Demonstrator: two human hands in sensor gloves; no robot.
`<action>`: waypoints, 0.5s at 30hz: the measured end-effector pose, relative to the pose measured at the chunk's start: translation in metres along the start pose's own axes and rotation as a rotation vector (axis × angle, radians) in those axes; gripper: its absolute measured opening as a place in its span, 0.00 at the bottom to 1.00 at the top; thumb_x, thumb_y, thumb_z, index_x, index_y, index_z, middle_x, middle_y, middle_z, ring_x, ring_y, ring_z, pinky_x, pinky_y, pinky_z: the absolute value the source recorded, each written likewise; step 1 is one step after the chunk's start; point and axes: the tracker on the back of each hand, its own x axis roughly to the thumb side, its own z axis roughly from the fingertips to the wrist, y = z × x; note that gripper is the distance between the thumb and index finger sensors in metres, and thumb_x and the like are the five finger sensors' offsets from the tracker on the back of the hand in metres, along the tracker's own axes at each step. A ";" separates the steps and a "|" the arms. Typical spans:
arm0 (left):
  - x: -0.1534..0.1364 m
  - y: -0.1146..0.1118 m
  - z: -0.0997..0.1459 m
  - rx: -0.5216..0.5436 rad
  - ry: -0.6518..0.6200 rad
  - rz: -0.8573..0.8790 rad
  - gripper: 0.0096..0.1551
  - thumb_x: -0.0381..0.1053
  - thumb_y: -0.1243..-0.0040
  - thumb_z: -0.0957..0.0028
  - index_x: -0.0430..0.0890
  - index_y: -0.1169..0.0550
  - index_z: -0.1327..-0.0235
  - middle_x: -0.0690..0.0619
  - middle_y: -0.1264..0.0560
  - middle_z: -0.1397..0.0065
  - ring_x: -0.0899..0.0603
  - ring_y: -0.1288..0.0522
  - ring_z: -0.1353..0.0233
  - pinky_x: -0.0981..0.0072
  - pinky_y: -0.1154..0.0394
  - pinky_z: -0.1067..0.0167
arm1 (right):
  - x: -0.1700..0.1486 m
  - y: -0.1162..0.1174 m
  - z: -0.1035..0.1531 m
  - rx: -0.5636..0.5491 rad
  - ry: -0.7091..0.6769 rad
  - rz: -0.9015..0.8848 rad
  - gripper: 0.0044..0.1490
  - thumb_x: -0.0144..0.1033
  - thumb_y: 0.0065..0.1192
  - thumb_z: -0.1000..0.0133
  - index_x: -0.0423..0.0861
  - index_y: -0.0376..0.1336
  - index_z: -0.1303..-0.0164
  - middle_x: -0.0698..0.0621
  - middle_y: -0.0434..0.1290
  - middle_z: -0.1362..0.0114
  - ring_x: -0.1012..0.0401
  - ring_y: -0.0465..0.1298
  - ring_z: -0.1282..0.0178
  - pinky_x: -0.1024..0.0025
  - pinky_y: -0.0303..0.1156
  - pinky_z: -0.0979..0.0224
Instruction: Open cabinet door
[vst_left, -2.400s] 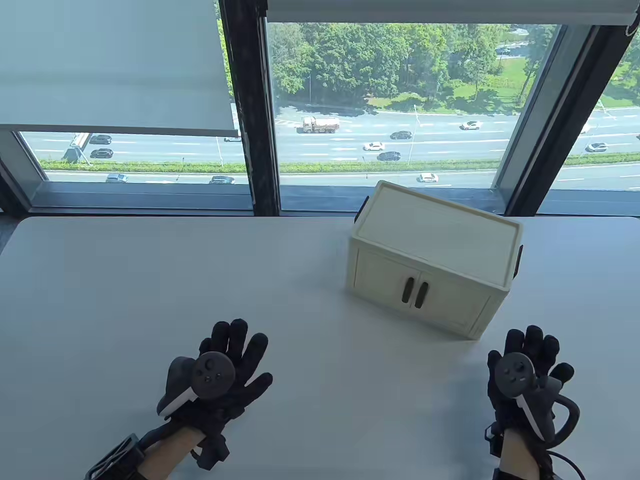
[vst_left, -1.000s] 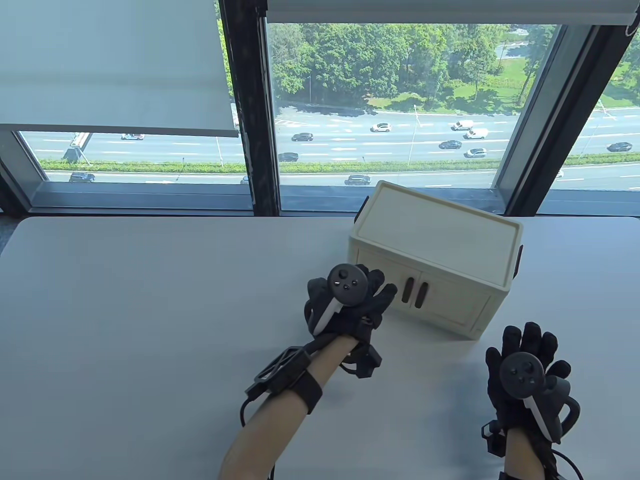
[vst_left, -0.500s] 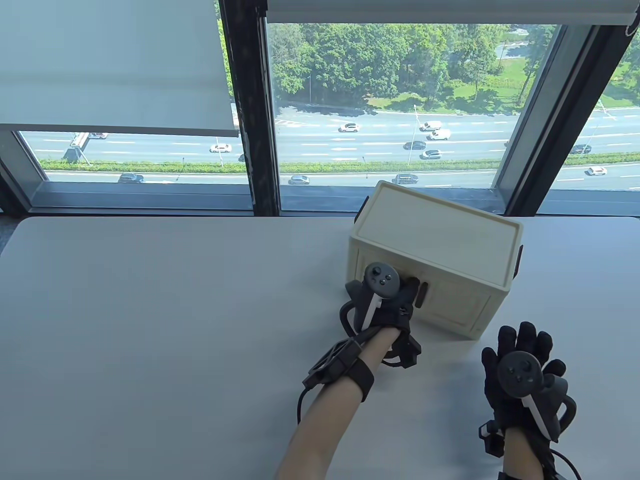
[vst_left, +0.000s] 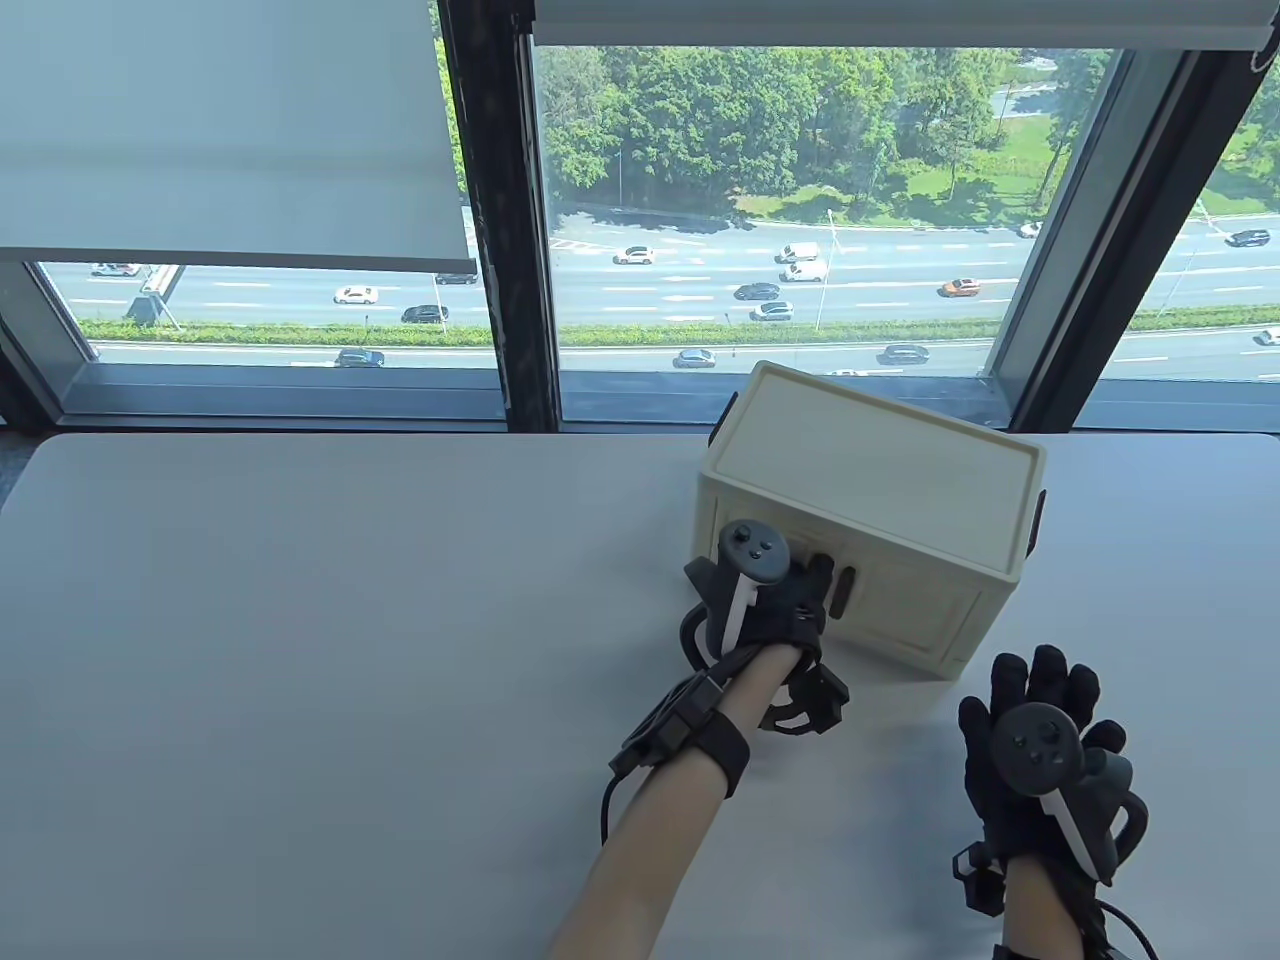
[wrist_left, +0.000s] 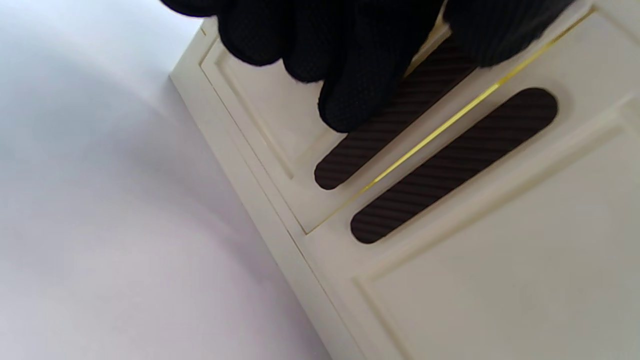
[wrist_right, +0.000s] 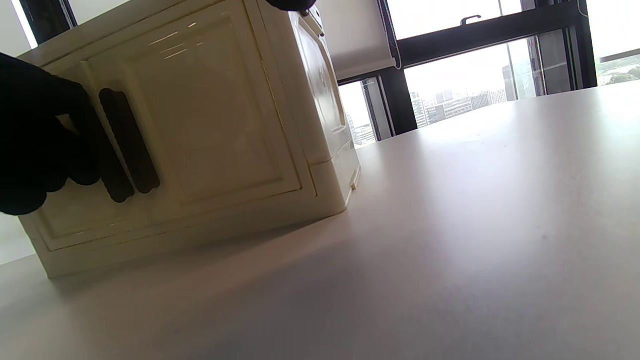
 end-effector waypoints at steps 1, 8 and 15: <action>-0.003 0.000 0.001 -0.005 -0.020 0.016 0.33 0.69 0.51 0.44 0.48 0.19 0.40 0.51 0.35 0.27 0.39 0.40 0.26 0.47 0.45 0.27 | 0.000 0.000 0.000 0.001 0.001 0.002 0.41 0.56 0.33 0.41 0.53 0.39 0.18 0.49 0.30 0.17 0.50 0.25 0.22 0.39 0.33 0.28; -0.025 0.012 0.015 0.011 -0.205 -0.053 0.32 0.67 0.53 0.43 0.48 0.19 0.40 0.50 0.39 0.25 0.38 0.43 0.24 0.47 0.48 0.26 | 0.000 -0.001 0.001 0.000 -0.001 -0.001 0.41 0.56 0.33 0.41 0.53 0.39 0.18 0.49 0.30 0.17 0.50 0.25 0.22 0.39 0.33 0.28; -0.058 0.041 0.032 0.016 -0.315 -0.107 0.31 0.67 0.54 0.42 0.49 0.19 0.40 0.49 0.39 0.25 0.38 0.44 0.24 0.46 0.49 0.26 | 0.000 -0.001 0.001 -0.005 -0.003 -0.005 0.41 0.56 0.33 0.41 0.53 0.39 0.18 0.49 0.30 0.17 0.50 0.25 0.22 0.39 0.33 0.28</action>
